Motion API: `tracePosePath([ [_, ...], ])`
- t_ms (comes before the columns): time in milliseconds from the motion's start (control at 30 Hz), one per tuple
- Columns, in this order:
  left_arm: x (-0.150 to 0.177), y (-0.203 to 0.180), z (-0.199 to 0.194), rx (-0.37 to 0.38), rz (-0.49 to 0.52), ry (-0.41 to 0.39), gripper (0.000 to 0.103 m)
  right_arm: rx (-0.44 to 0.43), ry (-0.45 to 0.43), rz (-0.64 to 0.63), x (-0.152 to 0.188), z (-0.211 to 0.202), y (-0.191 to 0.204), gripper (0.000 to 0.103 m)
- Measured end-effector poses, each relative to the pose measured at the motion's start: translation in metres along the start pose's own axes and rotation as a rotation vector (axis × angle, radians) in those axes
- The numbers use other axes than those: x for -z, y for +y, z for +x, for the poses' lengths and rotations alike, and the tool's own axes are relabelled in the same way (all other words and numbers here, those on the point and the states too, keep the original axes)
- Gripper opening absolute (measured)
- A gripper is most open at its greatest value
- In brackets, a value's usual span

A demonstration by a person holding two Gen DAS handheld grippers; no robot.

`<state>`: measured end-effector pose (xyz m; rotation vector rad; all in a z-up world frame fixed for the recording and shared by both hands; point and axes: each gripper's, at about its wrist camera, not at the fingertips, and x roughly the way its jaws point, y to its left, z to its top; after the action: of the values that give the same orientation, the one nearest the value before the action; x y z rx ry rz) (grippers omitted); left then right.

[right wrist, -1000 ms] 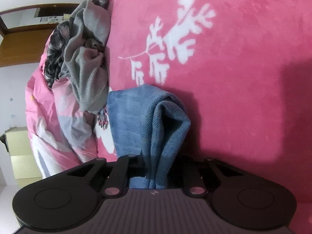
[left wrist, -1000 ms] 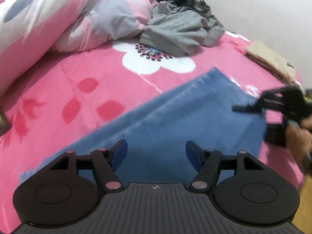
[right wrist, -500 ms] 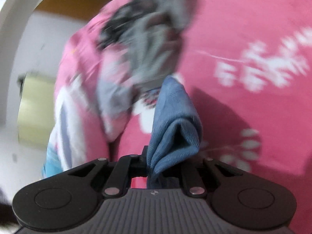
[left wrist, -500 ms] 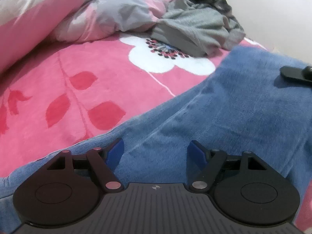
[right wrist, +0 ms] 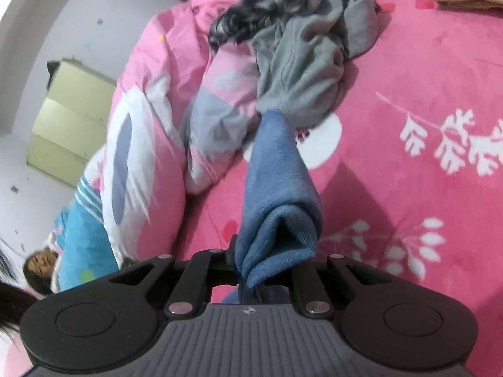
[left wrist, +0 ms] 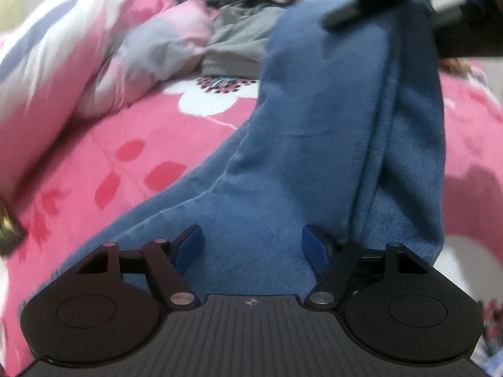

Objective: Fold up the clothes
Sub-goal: 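Fold the held jeans edge over the rest with the right gripper, release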

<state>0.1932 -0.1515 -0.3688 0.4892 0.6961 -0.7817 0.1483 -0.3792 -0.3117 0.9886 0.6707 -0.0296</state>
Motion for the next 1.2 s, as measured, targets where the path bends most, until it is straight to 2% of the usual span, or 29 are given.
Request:
tracePosePath([
  [100, -0.006, 0.011, -0.008, 0.031, -0.026, -0.017, 0.070, -0.002, -0.010, -0.002, 0.004, -0.004, 0.002, 0.013],
  [167, -0.012, 0.022, -0.010, 0.027, -0.068, -0.046, 0.070, 0.003, -0.015, -0.014, 0.003, -0.007, 0.004, 0.013],
  [333, -0.024, 0.047, 0.031, -0.041, -0.168, 0.017, 0.069, -0.003, 0.008, -0.076, 0.005, -0.013, 0.013, 0.013],
  [400, -0.023, 0.061, 0.044, -0.037, -0.280, 0.039, 0.069, -0.010, 0.020, -0.082, 0.008, -0.013, 0.017, 0.013],
  [500, -0.025, 0.077, 0.043, -0.025, -0.399, 0.039, 0.067, -0.008, 0.032, -0.125, 0.013, -0.012, 0.026, 0.013],
  [600, -0.020, 0.098, 0.021, -0.020, -0.540, 0.033, 0.068, -0.007, 0.045, -0.180, 0.014, -0.012, 0.038, 0.013],
  [667, -0.012, 0.118, -0.004, -0.045, -0.636, 0.029, 0.069, -0.007, 0.059, -0.222, 0.016, -0.011, 0.050, 0.013],
  [833, 0.036, 0.178, -0.094, -0.179, -0.896, 0.016, 0.072, -0.047, 0.122, -0.522, 0.052, 0.001, 0.111, 0.014],
  [933, 0.075, 0.198, -0.131, -0.244, -1.023, 0.055, 0.073, -0.089, 0.190, -0.768, 0.107, 0.020, 0.146, 0.014],
  [1000, 0.102, 0.207, -0.151, -0.271, -1.102, 0.088, 0.073, -0.070, 0.264, -0.929, 0.156, 0.045, 0.153, 0.014],
  [1100, 0.129, 0.208, -0.166, -0.297, -1.189, 0.129, 0.073, 0.036, 0.418, -1.125, 0.225, 0.093, 0.137, 0.014],
  [1133, 0.133, 0.208, -0.169, -0.296, -1.212, 0.128, 0.073, 0.049, 0.412, -1.171, 0.237, 0.098, 0.136, 0.014],
  [1200, 0.134, 0.206, -0.174, -0.290, -1.229, 0.106, 0.073, 0.044, 0.366, -1.219, 0.242, 0.091, 0.147, 0.014],
])
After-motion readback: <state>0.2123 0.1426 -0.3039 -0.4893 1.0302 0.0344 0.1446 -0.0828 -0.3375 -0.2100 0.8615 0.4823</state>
